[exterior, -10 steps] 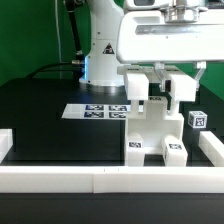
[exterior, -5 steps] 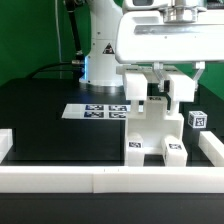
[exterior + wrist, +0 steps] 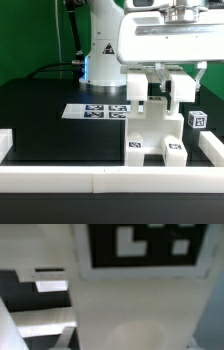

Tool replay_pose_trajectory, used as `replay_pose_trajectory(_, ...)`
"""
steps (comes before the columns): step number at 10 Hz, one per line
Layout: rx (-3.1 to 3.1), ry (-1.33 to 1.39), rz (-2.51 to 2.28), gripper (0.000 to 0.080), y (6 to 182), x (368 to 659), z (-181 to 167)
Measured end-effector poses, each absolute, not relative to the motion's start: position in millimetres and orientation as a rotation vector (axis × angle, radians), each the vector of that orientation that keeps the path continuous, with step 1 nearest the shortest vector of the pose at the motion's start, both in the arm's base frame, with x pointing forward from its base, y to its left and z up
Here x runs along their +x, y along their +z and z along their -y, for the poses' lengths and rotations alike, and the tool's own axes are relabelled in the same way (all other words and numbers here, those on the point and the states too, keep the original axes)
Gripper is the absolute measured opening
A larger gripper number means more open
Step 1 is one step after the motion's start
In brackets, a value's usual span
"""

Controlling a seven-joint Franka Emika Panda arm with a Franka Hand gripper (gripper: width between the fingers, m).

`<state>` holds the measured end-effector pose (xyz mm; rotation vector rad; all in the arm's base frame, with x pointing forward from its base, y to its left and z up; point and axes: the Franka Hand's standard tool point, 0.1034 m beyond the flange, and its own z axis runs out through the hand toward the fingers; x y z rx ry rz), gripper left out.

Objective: Assemble chair

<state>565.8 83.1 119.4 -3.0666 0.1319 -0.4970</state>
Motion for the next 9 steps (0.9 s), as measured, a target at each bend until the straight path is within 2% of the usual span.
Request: replay_pose_trajectory(9,-3.068,-0.509,-0.098,0.029,119.6,564.2,-86.7)
